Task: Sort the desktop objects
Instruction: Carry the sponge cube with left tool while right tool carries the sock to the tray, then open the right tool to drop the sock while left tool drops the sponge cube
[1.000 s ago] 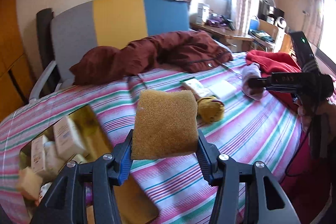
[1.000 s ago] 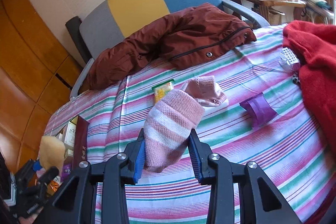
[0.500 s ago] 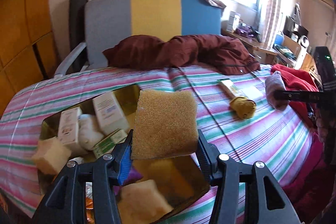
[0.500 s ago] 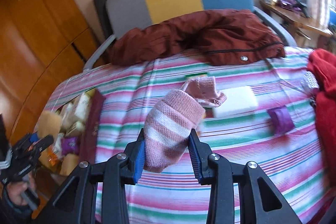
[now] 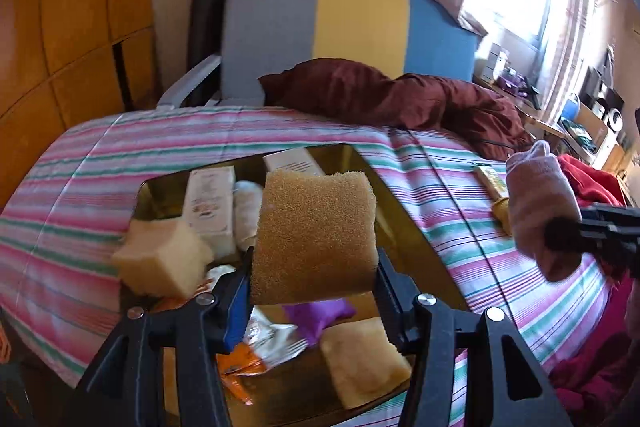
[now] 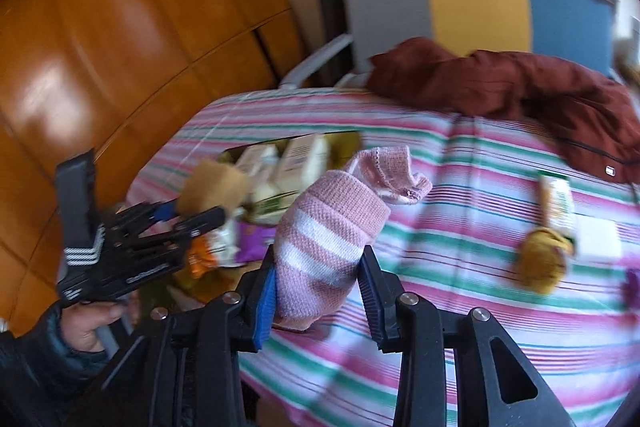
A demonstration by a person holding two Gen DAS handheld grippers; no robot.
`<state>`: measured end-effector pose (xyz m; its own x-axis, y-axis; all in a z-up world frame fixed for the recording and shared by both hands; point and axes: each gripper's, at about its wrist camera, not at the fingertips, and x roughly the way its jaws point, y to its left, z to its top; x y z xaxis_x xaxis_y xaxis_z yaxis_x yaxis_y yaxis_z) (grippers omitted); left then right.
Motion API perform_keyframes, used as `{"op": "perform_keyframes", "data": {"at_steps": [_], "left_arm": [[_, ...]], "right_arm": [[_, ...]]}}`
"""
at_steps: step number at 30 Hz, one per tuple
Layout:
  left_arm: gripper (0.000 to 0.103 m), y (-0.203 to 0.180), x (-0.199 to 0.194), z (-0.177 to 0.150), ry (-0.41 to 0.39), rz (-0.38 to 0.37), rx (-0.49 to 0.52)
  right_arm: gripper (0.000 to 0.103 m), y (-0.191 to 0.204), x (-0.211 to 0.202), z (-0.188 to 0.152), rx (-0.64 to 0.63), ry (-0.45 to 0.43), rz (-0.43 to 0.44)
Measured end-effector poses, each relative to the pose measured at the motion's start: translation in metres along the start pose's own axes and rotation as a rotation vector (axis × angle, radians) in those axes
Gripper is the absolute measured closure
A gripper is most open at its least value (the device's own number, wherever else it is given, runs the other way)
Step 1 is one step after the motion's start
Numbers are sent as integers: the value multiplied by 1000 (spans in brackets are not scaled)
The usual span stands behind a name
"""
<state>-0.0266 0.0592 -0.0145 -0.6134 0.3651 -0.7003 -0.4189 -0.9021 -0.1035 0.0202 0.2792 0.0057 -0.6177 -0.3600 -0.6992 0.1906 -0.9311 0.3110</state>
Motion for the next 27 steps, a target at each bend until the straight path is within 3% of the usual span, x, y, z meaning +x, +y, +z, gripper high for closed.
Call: {"op": "perform_keyframes", "data": {"at_steps": [7, 10, 27], "left_arm": [[49, 37, -13, -1, -32, 6, -96], [49, 46, -14, 1, -39, 15, -113], [49, 33, 3, 20, -20, -4, -99]], "right_arm": [[65, 31, 27, -5, -38, 44, 51], [65, 37, 37, -8, -48, 53, 36], [64, 56, 60, 15, -101, 37, 0]]}}
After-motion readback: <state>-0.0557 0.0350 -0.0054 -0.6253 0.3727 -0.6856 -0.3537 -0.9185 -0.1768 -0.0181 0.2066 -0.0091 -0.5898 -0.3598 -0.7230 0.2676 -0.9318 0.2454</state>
